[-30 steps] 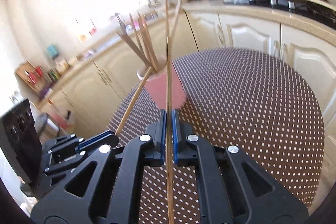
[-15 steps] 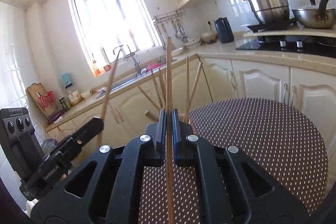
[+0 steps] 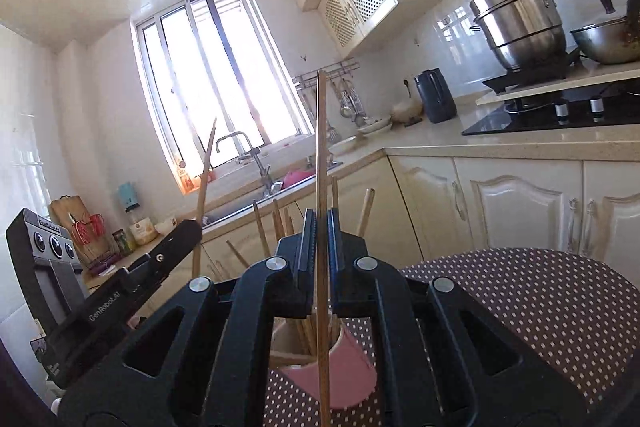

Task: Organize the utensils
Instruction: 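Lower both held chopsticks into the pink cup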

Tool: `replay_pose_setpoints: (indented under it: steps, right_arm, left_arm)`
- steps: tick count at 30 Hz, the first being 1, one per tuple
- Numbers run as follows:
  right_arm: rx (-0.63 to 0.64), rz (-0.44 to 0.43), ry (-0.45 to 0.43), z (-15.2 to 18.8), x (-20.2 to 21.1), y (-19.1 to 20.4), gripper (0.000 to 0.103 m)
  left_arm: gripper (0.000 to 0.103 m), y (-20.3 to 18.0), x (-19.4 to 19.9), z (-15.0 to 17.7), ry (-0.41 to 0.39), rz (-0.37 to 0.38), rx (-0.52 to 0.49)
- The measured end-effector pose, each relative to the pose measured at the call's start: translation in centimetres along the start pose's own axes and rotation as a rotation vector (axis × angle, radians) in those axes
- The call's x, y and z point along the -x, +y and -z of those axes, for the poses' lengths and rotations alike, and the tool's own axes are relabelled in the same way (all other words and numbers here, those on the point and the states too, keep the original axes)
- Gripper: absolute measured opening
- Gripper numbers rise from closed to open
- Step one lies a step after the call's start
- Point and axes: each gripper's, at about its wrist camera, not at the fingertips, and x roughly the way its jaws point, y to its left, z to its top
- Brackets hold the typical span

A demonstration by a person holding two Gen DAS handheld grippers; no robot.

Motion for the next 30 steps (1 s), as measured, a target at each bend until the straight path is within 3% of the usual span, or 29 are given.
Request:
replay_pose_setpoints:
  steps: [7, 16, 30]
  right_arm:
    - [0.02, -0.089, -0.078, 0.3, -2.9, -0.7, 0.006]
    - [0.026, -0.172, -0.168, 0.5, -4.7, -0.6, 0.006]
    - [0.117, -0.209, -0.072, 2.2, -4.3, -0.1, 0.006]
  left_arm:
    - [0.005, 1.7, -3.3, 0.8, -0.053, -0.039, 0.009]
    - [0.005, 3.5, -5.6, 3.0, -0.032, -0.074, 0.02]
    - [0.005, 3.5, -5.4, 4.6, 0.052, -0.059, -0.022]
